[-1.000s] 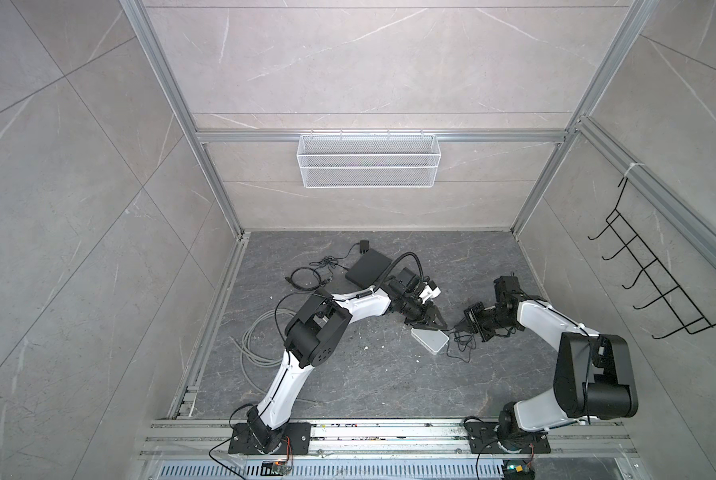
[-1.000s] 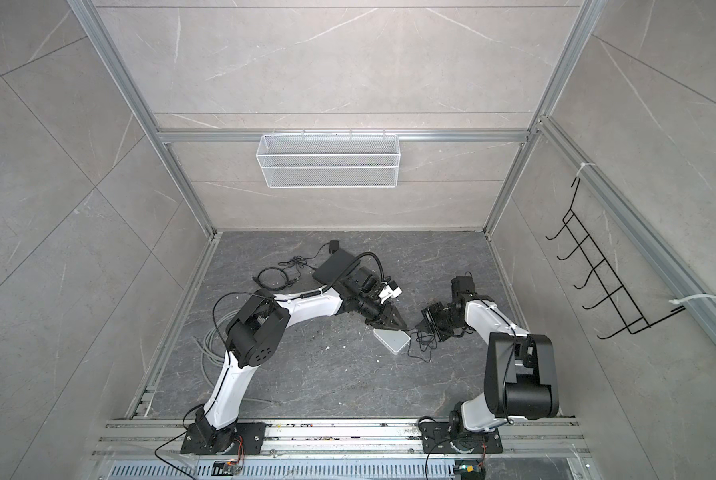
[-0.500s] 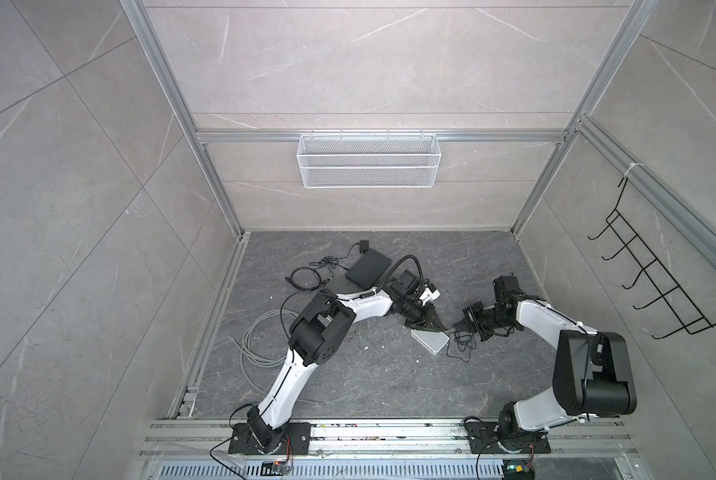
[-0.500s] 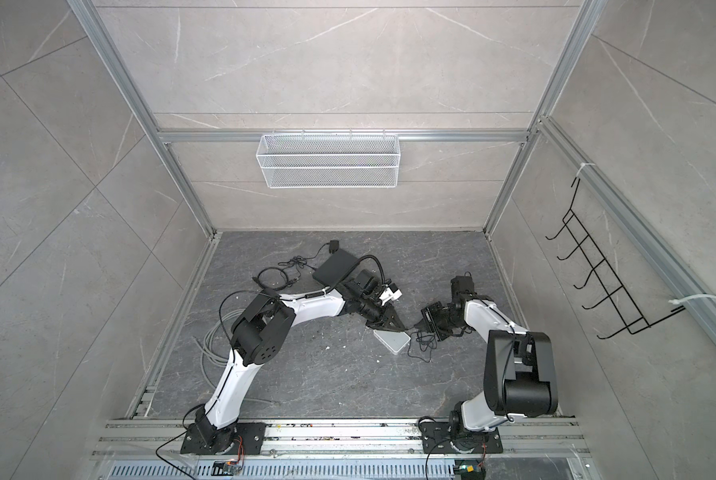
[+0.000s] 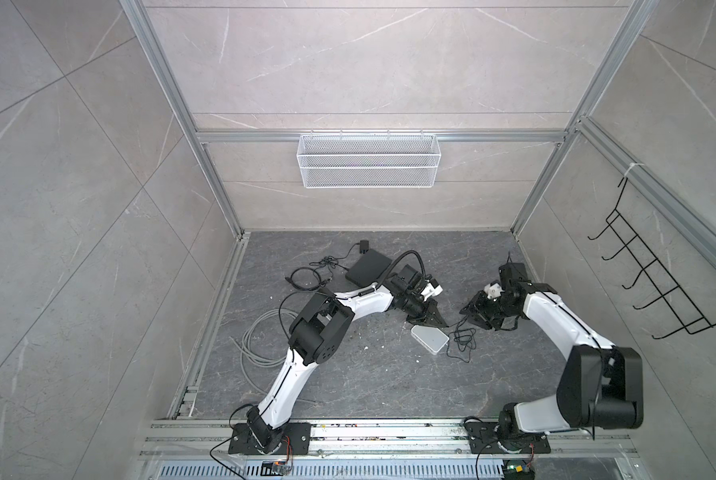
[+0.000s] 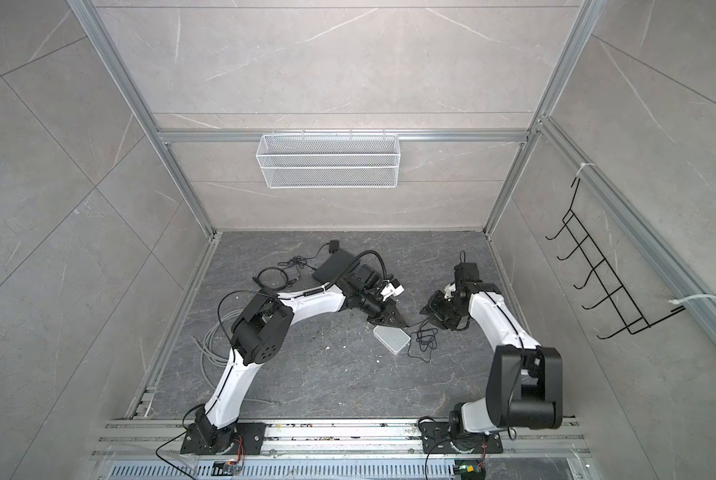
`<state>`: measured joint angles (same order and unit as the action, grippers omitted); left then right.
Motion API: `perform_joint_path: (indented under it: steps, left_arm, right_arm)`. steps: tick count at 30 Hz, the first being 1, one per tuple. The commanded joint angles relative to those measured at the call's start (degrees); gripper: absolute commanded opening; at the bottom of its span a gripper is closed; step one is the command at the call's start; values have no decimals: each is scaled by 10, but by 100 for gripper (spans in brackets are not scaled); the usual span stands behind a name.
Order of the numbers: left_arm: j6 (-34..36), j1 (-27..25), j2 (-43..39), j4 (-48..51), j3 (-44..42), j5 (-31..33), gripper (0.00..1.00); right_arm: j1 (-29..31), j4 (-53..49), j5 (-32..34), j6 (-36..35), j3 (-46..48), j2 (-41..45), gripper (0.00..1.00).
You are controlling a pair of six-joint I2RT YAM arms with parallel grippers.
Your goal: Insert the plug into the switch port
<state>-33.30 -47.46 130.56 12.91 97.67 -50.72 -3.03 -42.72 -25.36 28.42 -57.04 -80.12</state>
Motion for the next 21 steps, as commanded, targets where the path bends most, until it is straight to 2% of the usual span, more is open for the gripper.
perform_joint_path:
  steps: [1, 4, 5, 9, 12, 17, 21]
  left_arm:
    - [26, 19, -3, 37, 26, -50, 5]
    - [39, 28, 1, 61, 38, -69, 5]
    - [45, 31, 1, 75, 43, -69, 5]
    - [55, 43, -1, 95, 42, -88, 5]
    - [69, 49, -6, 112, 42, -99, 5]
    - [77, 51, -10, 125, 42, -102, 5]
    - [76, 52, -11, 121, 43, -104, 5]
  right_arm:
    - [29, -40, 28, -164, -12, 40, 42]
    - [92, -23, 81, -220, -11, 54, 43]
    - [102, -22, 71, -246, -11, 57, 43]
    - [123, -11, 76, -374, 13, 89, 44]
    - [130, 53, 87, -469, 54, 131, 44]
    - [134, 181, -1, -599, 117, 171, 41]
    - [142, 211, -25, -643, 120, 130, 40]
